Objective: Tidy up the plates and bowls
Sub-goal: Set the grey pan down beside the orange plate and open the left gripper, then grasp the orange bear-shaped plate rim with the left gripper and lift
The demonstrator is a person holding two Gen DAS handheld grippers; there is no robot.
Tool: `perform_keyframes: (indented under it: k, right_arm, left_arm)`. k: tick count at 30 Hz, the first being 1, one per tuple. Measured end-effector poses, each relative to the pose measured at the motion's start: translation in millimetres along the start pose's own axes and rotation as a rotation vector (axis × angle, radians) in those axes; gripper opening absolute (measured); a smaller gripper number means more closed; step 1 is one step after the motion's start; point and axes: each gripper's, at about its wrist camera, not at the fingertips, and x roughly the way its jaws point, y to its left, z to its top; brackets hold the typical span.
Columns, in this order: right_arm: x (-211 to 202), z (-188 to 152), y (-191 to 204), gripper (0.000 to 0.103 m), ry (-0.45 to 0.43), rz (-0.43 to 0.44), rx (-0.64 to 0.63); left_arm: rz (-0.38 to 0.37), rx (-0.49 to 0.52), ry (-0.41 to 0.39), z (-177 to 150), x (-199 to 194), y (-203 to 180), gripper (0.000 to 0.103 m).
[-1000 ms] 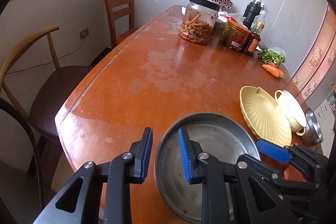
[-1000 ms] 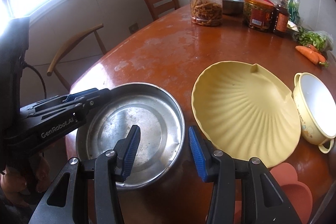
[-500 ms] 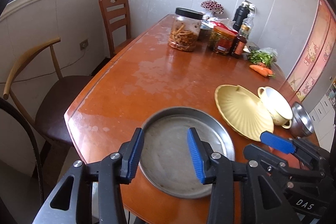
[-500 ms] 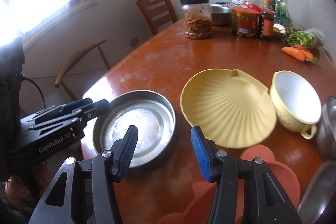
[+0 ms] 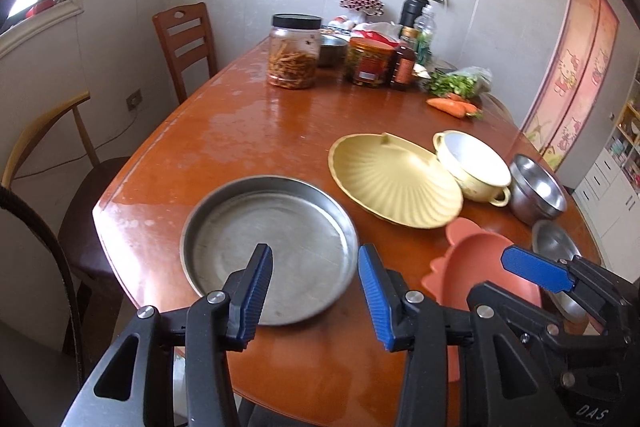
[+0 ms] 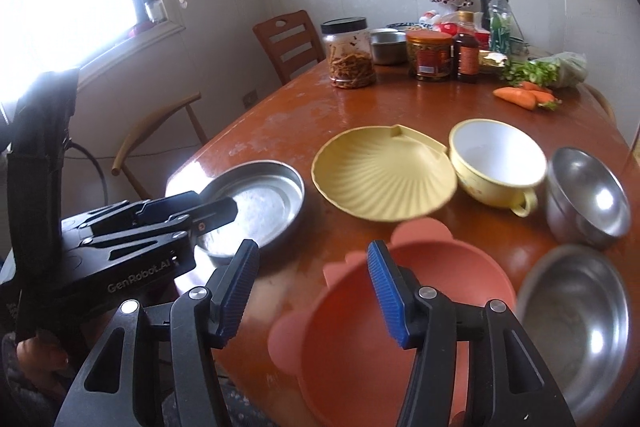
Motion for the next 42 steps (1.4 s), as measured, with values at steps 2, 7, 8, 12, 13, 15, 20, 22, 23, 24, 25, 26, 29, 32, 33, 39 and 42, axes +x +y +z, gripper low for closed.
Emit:
perform_keyframes:
  k: [2, 7, 8, 12, 13, 15, 20, 22, 23, 24, 25, 26, 29, 32, 33, 39, 42]
  right_arm:
    - [-7, -7, -3, 0.059, -0.002, -0.007, 0.006]
    - [-19, -27, -12, 0.059, 0.008, -0.018, 0.016]
    - [-21, -30, -14, 0.059, 0.01, -0.019, 0.02]
    - [-29, -44, -18, 0.059, 0.014, -0.03, 0.028]
    - [-32, -49, -19, 0.059, 0.018, -0.033, 0.028]
    - [-35, -56, -20, 0.059, 0.019, -0.035, 0.031]
    - [-45, -73, -25, 0.059, 0.019, -0.05, 0.052]
    - [-49, -77, -29, 0.059, 0.003, -0.06, 0.073]
    - [-51, -79, -32, 0.059, -0.002, -0.062, 0.088]
    - [-53, -80, -34, 0.059, -0.006, -0.059, 0.1]
    - [-54, -81, -37, 0.059, -0.007, -0.058, 0.115]
    - [-54, -83, -40, 0.059, -0.005, -0.063, 0.126]
    - [-52, -88, -43, 0.059, 0.015, -0.084, 0.139]
    - [-51, -91, -44, 0.062, 0.023, -0.095, 0.15]
    - [-51, -92, -44, 0.064, 0.025, -0.092, 0.154]
    - [-46, -93, -50, 0.065, 0.011, -0.094, 0.201]
    - [-40, -92, -52, 0.065, 0.008, -0.101, 0.221]
  left_arm:
    - [-0.003, 0.012, 0.002, -4, -2, -7, 0.045]
    - [-0.007, 0.032, 0.007, -10, -4, -22, 0.046]
    - [-0.01, 0.038, 0.009, -12, -5, -26, 0.046]
    - [-0.018, 0.06, 0.012, -17, -6, -35, 0.047]
    - [-0.019, 0.066, 0.013, -19, -7, -38, 0.048]
    - [-0.026, 0.077, 0.016, -22, -7, -43, 0.048]
    - [-0.039, 0.109, 0.03, -26, -3, -55, 0.05]
    - [-0.041, 0.125, 0.034, -27, 0, -60, 0.052]
    - [-0.041, 0.13, 0.037, -28, 1, -63, 0.055]
    - [-0.046, 0.136, 0.041, -29, 2, -65, 0.056]
    - [-0.051, 0.14, 0.046, -30, 4, -67, 0.057]
    - [-0.05, 0.145, 0.053, -31, 6, -70, 0.057]
    - [-0.052, 0.156, 0.066, -32, 12, -75, 0.058]
    - [-0.055, 0.169, 0.077, -33, 17, -79, 0.058]
    - [-0.056, 0.172, 0.081, -33, 19, -81, 0.058]
    - [-0.064, 0.184, 0.1, -30, 34, -88, 0.058]
    - [-0.068, 0.192, 0.101, -29, 41, -92, 0.058]
